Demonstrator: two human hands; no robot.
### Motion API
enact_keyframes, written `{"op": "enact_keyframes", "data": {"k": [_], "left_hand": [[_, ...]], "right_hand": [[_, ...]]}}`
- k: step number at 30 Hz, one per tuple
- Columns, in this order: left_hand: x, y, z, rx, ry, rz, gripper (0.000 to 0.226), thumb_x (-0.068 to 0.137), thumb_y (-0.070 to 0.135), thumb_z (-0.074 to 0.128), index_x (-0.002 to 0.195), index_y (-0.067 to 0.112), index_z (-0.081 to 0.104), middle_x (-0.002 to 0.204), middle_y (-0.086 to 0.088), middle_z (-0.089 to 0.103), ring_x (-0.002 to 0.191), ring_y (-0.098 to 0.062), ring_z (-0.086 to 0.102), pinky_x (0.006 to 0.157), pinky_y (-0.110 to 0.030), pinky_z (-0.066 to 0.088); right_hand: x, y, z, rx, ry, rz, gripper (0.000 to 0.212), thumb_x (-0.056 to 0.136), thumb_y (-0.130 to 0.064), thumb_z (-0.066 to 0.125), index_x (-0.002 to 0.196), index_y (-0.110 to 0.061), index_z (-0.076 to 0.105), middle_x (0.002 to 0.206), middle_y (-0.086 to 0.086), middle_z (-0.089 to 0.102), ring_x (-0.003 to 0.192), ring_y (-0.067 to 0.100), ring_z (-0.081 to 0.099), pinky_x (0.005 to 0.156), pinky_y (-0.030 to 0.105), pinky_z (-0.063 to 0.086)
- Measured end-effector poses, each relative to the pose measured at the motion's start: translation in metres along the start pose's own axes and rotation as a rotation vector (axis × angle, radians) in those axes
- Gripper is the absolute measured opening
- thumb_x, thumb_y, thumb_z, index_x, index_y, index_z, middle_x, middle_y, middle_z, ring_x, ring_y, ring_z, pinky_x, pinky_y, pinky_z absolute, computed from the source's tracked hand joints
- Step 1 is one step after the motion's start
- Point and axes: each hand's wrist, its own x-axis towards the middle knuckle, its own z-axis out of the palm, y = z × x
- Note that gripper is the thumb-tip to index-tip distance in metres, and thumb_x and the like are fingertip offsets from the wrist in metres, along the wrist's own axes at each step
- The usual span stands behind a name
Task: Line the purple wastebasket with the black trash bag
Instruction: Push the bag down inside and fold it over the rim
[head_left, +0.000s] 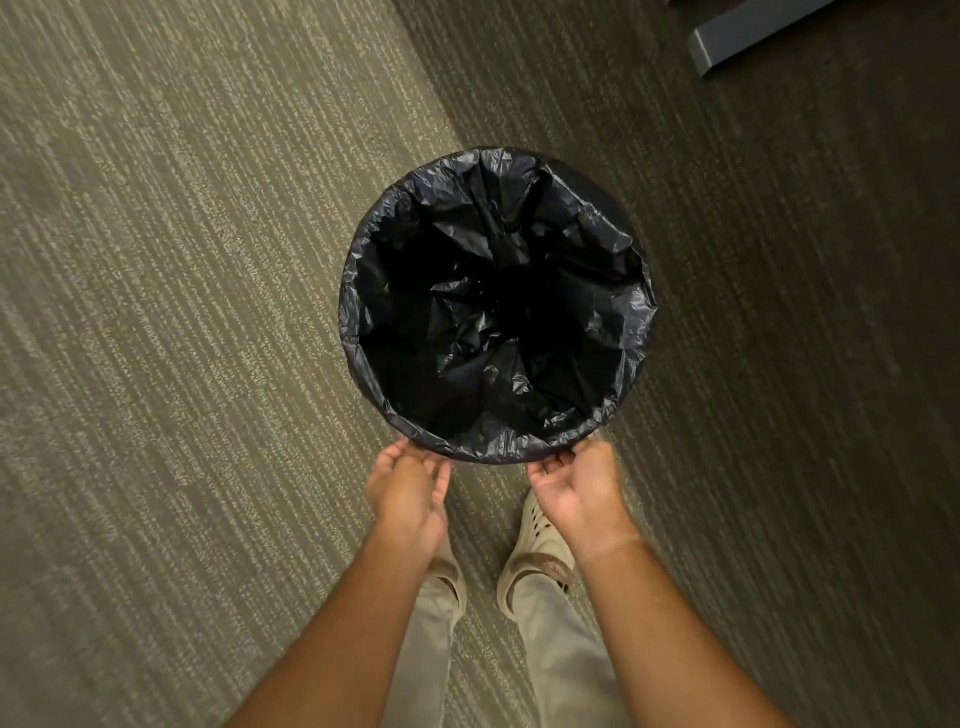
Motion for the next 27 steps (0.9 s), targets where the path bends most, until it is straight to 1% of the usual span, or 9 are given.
{"op": "enact_keyframes", "data": {"k": [2,4,6,7,9,14,19,24,27], "left_hand": [[-0.003,0.003,0.003,0.023,0.102,0.056,0.033,0.096,-0.006,0.039,0.12,0.011,0.055,0.126,-0.013,0.058,0.112,-0.021,0.058,0.1,-0.036,0.049],[-0.01,0.003,0.005,0.017,0.163,0.137,0.019,0.102,0.01,0.038,0.107,0.017,0.055,0.112,-0.006,0.055,0.097,-0.013,0.056,0.084,-0.028,0.052],[-0.015,0.005,0.012,0.017,0.139,0.199,0.023,0.104,0.032,0.036,0.106,0.016,0.053,0.099,-0.004,0.052,0.082,-0.012,0.052,0.076,-0.028,0.048],[-0.014,0.007,0.016,0.033,0.114,0.215,0.033,0.103,0.039,0.034,0.111,0.014,0.054,0.1,-0.004,0.055,0.084,-0.013,0.054,0.08,-0.031,0.048],[-0.007,0.011,0.026,0.087,0.125,0.24,0.046,0.102,0.046,0.031,0.129,0.013,0.049,0.124,-0.007,0.057,0.107,-0.02,0.057,0.097,-0.039,0.046],[0.001,0.018,0.043,0.111,0.176,0.295,0.053,0.105,0.037,0.023,0.15,0.01,0.026,0.156,-0.017,0.031,0.139,-0.031,0.037,0.113,-0.04,0.029],[0.013,0.01,0.044,0.059,0.19,0.352,0.055,0.105,0.037,0.023,0.153,0.009,0.02,0.159,-0.018,0.023,0.146,-0.032,0.026,0.118,-0.041,0.021],[0.02,0.022,0.028,0.05,0.064,0.281,0.056,0.096,0.036,0.03,0.142,0.006,0.039,0.149,-0.019,0.041,0.136,-0.033,0.043,0.113,-0.045,0.034],[0.017,0.046,0.022,0.245,0.19,0.541,0.02,0.101,0.021,0.032,0.116,0.016,0.044,0.133,-0.018,0.047,0.107,-0.018,0.051,0.09,-0.028,0.043]], "right_hand": [[-0.005,-0.001,0.003,-0.055,0.117,-0.071,0.025,0.099,-0.014,0.034,0.098,-0.011,0.059,0.114,0.014,0.063,0.1,0.023,0.06,0.087,0.036,0.048],[-0.012,-0.002,0.005,-0.1,0.254,-0.2,0.026,0.1,-0.021,0.035,0.106,-0.012,0.059,0.131,0.018,0.058,0.118,0.031,0.056,0.1,0.041,0.043],[-0.02,-0.006,0.011,-0.102,0.278,-0.292,0.036,0.101,-0.032,0.037,0.116,-0.009,0.06,0.134,0.018,0.056,0.124,0.033,0.054,0.104,0.041,0.042],[-0.021,-0.008,0.016,-0.113,0.259,-0.333,0.04,0.101,-0.039,0.037,0.117,-0.01,0.06,0.129,0.013,0.06,0.118,0.029,0.058,0.1,0.037,0.044],[-0.02,-0.012,0.027,-0.204,0.265,-0.393,0.046,0.1,-0.047,0.035,0.12,-0.012,0.057,0.117,0.003,0.057,0.104,0.017,0.054,0.092,0.031,0.039],[-0.005,-0.017,0.051,-0.37,0.441,-0.462,0.06,0.103,-0.046,0.018,0.142,-0.007,0.042,0.15,0.016,0.04,0.138,0.035,0.037,0.116,0.044,0.02],[0.004,-0.02,0.054,-0.384,0.549,-0.435,0.063,0.103,-0.044,0.02,0.138,0.003,0.043,0.148,0.02,0.042,0.137,0.036,0.037,0.116,0.041,0.019],[0.001,-0.032,0.042,-0.428,0.416,-0.41,0.063,0.102,-0.046,0.018,0.14,0.0,0.042,0.146,0.02,0.044,0.134,0.035,0.042,0.109,0.04,0.032],[-0.003,-0.052,0.037,-0.625,0.453,-0.758,0.05,0.103,-0.04,0.025,0.128,-0.007,0.052,0.125,0.012,0.055,0.119,0.029,0.05,0.093,0.034,0.035]]}}
